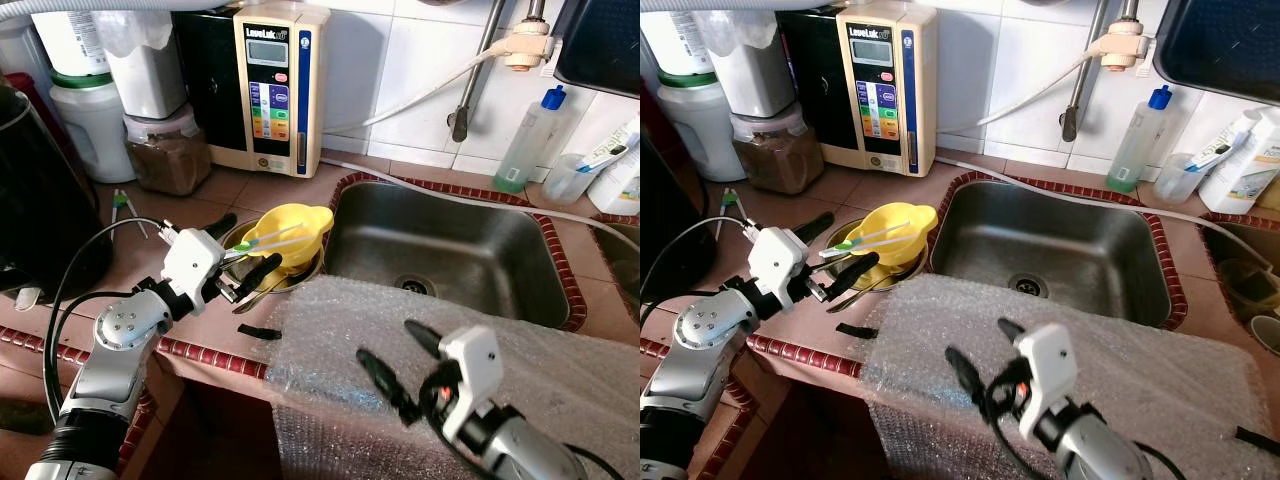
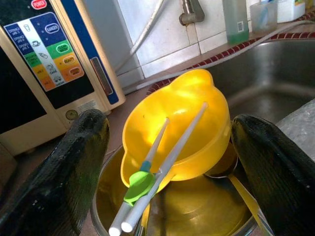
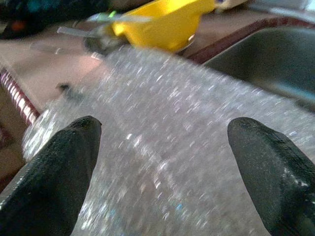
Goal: Kitchen organization
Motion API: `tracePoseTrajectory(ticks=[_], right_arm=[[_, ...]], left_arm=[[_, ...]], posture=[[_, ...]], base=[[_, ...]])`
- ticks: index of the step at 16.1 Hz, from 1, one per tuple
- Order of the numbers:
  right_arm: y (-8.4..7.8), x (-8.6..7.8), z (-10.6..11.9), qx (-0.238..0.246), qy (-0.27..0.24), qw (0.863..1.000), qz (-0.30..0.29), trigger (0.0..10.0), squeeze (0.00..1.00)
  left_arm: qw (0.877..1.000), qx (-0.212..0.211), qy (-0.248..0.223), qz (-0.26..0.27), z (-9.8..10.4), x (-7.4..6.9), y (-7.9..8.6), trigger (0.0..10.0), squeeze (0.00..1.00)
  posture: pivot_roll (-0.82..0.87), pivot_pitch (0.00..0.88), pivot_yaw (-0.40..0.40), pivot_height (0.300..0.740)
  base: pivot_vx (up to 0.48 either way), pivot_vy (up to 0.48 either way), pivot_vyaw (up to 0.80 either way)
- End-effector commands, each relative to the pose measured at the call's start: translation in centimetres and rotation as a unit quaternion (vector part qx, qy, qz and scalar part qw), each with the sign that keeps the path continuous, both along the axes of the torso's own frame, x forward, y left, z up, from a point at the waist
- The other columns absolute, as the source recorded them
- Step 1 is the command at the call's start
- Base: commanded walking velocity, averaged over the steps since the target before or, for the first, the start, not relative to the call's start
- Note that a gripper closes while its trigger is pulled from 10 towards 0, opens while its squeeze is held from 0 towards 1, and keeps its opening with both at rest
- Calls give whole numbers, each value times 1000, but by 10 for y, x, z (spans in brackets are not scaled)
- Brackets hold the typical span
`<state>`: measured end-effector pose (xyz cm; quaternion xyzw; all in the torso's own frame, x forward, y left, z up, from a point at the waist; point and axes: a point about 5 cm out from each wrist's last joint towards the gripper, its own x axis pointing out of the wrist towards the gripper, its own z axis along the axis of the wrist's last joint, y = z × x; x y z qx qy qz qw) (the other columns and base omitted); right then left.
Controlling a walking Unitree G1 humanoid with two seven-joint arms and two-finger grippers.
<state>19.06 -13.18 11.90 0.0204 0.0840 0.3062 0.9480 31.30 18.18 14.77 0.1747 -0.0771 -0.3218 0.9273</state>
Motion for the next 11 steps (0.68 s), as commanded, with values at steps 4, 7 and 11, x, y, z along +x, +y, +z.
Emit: tracePoseTrajectory(ticks=[4, 7, 11], right_arm=[[4, 0, 2, -25, -14, 999, 29, 10000, 0], [5, -2, 5, -32, -20, 999, 35, 10000, 0], [4, 5, 17, -27, -47, 998, 31, 10000, 0]], left_arm=[[1000, 22, -15, -7, 3, 6, -1, 10000, 0], [999, 33, -6, -18, 1, 7, -1, 10000, 0], [998, 52, 21, -33, -7, 6, 0, 10000, 0]], posture=[[76, 0, -8, 740], [71, 0, -7, 740], [72, 0, -10, 740]], base=[[0, 0, 0], [0, 0, 0], [0, 0, 0]])
